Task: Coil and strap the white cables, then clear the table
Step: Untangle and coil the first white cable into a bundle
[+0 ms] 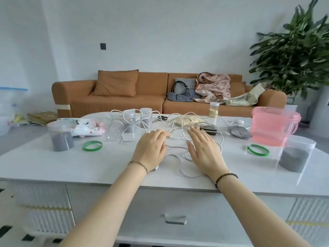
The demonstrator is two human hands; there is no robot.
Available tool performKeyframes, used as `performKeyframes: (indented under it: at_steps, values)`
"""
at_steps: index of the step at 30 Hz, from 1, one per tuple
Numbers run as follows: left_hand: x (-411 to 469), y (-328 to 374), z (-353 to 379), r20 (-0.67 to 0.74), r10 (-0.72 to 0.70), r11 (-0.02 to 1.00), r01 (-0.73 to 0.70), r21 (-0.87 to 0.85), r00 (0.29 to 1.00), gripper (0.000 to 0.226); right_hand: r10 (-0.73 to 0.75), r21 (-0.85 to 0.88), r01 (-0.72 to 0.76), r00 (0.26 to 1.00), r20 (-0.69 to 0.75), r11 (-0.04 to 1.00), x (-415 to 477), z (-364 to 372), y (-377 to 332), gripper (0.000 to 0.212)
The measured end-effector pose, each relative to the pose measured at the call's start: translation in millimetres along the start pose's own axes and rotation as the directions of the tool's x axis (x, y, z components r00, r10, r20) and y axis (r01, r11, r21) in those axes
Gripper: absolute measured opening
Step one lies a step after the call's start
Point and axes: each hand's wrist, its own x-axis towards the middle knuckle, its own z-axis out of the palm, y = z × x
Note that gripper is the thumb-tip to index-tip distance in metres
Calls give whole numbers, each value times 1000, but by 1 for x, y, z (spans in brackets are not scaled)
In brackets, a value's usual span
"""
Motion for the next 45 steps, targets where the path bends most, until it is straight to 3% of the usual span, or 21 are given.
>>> performKeyframes:
  at_steps: [3, 6, 9, 13, 18, 22, 26, 28, 30, 32, 33, 35, 38, 41, 45]
  values:
    - [-1, 2, -6, 5, -131, 989, 131, -66, 991, 20, 14, 27, -12, 999, -51, 1000, 0, -2, 3, 42]
    - [-4, 4, -3, 189, -216, 972, 230, -57, 958, 31, 80, 26, -78, 995, -64, 997, -1, -2, 5, 30]
    - [-2, -3, 2, 325, -370, 918, 397, -16, 870, 39, 118, 59, -113, 989, -92, 992, -1, -1, 9, 26]
    - [-4, -4, 3, 482, -369, 886, 457, -75, 795, 25, 121, 77, -116, 991, -62, 990, -1, -1, 7, 27]
    - [-12, -1, -4, 507, -342, 864, 477, -161, 791, 9, 58, 126, -53, 997, -41, 991, -5, -7, 1, 34]
    - [-15, 4, -4, 405, -302, 869, 424, -256, 863, 19, -167, 110, 168, 986, -16, 980, -5, -10, -9, 36]
    - [-16, 10, -11, 287, -338, 822, 430, -374, 896, 20, -133, 193, 125, 991, 26, 973, -7, -8, -20, 38]
    - [-12, 14, -18, 208, -463, 721, 502, -477, 862, 20, -84, 204, 56, 988, 132, 977, -8, -11, -27, 42]
    - [-6, 15, -23, 144, -652, 542, 591, -597, 744, 23, -37, 189, -13, 964, 261, 982, -6, -10, -32, 44]
    - [-1, 12, -23, 168, -774, 351, 635, -689, 611, 25, -22, 183, -30, 961, 276, 983, -5, -8, -36, 33]
    - [0, 11, -22, 207, -790, 292, 650, -702, 578, 26, -24, 184, -24, 967, 254, 983, -5, -6, -36, 25]
    - [3, 13, -17, 313, -766, 204, 674, -710, 562, 26, -30, 190, -8, 979, 200, 982, -7, -3, -35, 19]
    - [9, 23, -8, 481, -648, 11, 638, -770, 591, 25, -45, 173, 17, 986, 160, 985, -8, -2, -34, 33]
    - [13, 25, -4, 528, -550, -28, 617, -786, 647, 23, -2, 144, -25, 983, 185, 989, -7, -4, -34, 46]
    - [13, 8, 2, 571, -522, -196, 563, -803, 633, 24, 40, 195, -89, 969, 245, 977, -3, 3, -26, 30]
